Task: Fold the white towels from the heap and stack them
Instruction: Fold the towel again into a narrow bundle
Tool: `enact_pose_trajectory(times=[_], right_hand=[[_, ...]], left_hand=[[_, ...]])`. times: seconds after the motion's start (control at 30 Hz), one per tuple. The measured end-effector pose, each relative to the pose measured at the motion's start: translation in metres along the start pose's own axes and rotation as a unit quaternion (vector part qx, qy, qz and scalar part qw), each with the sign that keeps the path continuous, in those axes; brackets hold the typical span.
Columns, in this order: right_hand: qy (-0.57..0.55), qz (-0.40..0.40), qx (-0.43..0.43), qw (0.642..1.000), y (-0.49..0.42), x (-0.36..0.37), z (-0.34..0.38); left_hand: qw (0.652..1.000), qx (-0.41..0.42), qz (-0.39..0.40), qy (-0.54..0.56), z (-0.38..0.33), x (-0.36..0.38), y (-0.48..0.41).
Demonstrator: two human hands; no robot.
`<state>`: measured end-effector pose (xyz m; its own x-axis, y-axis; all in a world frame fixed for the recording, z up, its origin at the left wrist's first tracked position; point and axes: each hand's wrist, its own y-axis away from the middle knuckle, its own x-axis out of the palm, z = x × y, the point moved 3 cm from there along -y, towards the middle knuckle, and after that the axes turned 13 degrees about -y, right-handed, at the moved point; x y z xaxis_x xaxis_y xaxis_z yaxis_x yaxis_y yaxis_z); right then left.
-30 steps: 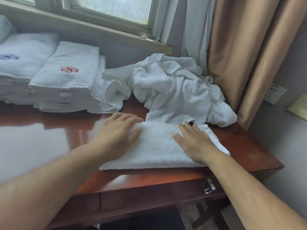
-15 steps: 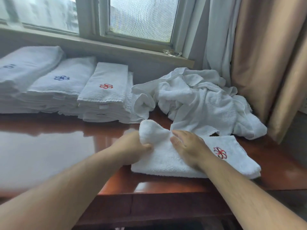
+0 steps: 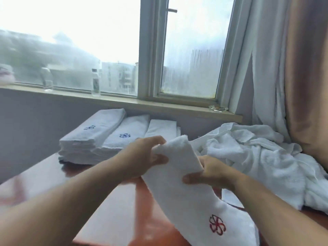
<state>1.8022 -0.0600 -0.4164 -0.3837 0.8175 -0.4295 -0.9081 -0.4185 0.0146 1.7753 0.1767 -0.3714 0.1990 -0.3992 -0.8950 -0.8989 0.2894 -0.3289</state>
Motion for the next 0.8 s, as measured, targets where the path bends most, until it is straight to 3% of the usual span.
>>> enact_pose_trajectory(times=[0.23, 0.33, 0.4, 0.47, 0.57, 0.8], right_hand=[[-0.203, 0.003, -0.118, 0.972, -0.025, 0.047, 0.056], [-0.257, -0.047, -0.165, 0.951, -0.032, 0.055, 0.078], [-0.291, -0.08, -0.194, 0.933, -0.037, 0.057, 0.092], [-0.331, -0.1, -0.217, 0.913, -0.046, 0.059, 0.104], [-0.38, -0.136, -0.226, 0.887, -0.063, 0.064, 0.119], [-0.419, -0.185, -0.206, 0.865, -0.121, 0.079, 0.13]], left_hand=[[0.987, -0.009, -0.158, -0.016, 0.03, -0.074, 0.013], [0.968, -0.06, -0.222, 0.098, 0.054, -0.081, 0.019], [0.947, -0.127, -0.173, 0.24, 0.071, -0.074, 0.024], [0.916, -0.164, -0.076, 0.358, 0.087, -0.057, 0.031], [0.877, -0.127, 0.057, 0.46, 0.102, -0.024, 0.046], [0.857, -0.044, 0.059, 0.51, 0.132, 0.018, 0.049]])
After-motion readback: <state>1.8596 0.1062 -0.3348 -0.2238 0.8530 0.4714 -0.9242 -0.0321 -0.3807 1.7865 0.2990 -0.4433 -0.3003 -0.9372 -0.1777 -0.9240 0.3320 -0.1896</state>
